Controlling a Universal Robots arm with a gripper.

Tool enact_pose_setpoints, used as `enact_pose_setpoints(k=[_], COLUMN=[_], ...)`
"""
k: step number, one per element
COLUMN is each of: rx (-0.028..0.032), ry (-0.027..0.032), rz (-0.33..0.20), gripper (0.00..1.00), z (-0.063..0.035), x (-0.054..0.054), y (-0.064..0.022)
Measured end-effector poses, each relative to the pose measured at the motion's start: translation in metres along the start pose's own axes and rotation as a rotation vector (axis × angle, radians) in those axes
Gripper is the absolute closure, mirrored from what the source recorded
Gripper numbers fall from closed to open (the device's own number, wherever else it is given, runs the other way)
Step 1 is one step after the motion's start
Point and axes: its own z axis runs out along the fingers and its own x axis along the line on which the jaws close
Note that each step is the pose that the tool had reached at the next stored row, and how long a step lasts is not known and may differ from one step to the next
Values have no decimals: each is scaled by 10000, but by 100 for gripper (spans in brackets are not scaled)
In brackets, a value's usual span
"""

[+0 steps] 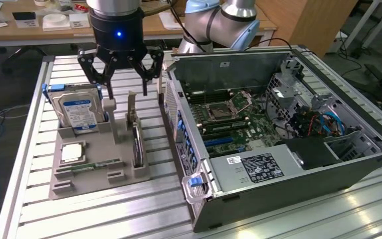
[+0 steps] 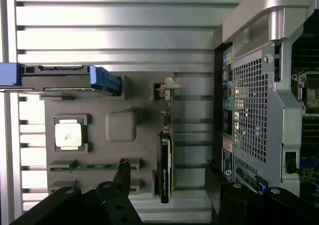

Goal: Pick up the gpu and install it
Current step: 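Pick up the gpu and move the gpu toward the slot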

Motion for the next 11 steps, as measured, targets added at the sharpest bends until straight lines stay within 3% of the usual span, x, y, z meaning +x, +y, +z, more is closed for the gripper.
enact_pose_setpoints(k=[11], rx=[-2], ry=[1], rz=[-3], gripper=[29], z=[87], x=[1], y=[-33])
